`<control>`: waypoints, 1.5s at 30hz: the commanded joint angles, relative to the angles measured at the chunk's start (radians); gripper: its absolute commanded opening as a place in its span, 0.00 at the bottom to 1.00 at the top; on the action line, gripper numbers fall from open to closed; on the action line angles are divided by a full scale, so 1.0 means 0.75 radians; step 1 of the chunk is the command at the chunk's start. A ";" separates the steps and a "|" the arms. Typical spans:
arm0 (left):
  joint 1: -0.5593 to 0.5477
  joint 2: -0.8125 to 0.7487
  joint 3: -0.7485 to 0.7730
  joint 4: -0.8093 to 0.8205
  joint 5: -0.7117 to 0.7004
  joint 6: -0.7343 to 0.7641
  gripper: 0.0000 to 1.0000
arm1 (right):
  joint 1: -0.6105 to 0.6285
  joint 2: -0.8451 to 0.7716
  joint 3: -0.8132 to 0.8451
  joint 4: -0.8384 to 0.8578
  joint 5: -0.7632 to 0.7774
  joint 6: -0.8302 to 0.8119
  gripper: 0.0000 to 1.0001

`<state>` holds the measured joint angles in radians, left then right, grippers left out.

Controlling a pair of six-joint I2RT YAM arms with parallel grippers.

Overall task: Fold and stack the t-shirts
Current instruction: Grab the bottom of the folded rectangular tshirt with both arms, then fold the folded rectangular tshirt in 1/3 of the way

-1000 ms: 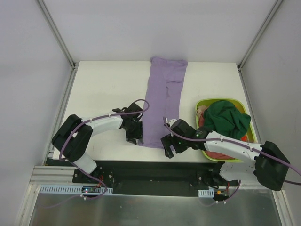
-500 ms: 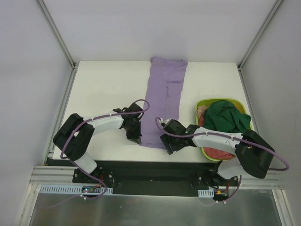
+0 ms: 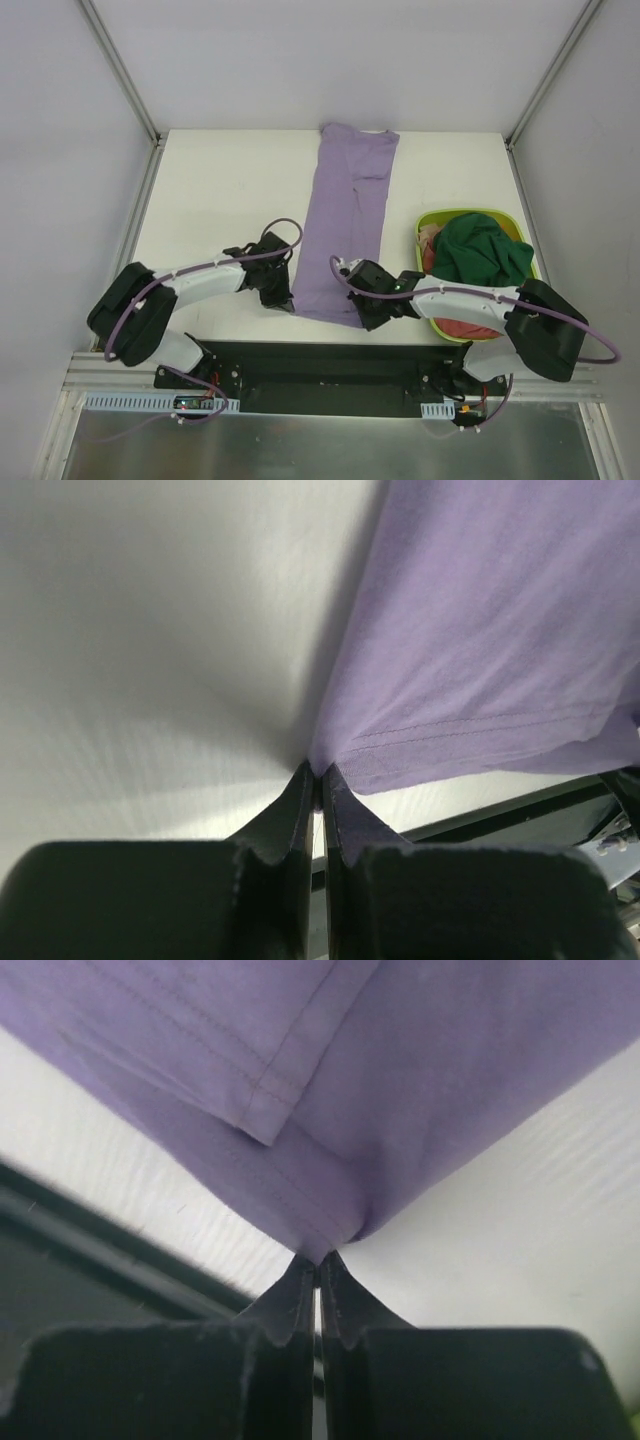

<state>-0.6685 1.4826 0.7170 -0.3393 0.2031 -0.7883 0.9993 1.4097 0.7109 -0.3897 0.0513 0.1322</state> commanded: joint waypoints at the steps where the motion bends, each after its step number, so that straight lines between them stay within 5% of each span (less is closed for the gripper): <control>1: -0.011 -0.238 -0.217 -0.098 -0.040 -0.090 0.00 | 0.146 -0.114 -0.072 -0.002 -0.267 0.130 0.01; 8: -0.015 -0.741 -0.508 -0.165 0.107 -0.233 0.00 | 0.392 -0.200 -0.056 -0.106 -0.338 0.253 0.01; 14: -0.015 -0.917 -0.404 -0.182 0.063 -0.197 0.00 | 0.361 -0.329 0.024 -0.167 -0.281 0.198 0.01; 23: 0.020 -0.448 0.142 -0.159 -0.312 0.014 0.00 | -0.009 -0.352 0.171 -0.254 -0.136 -0.020 0.01; 34: 0.188 0.132 0.758 -0.149 -0.181 0.216 0.00 | -0.322 -0.053 0.478 -0.258 -0.099 -0.242 0.01; 45: 0.313 0.430 1.065 -0.149 -0.025 0.313 0.00 | -0.555 0.176 0.686 -0.256 -0.199 -0.317 0.01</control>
<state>-0.4507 1.7500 1.4170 -0.4561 0.1528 -0.6128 0.6178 1.4982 1.1496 -0.5613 -0.0631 -0.0608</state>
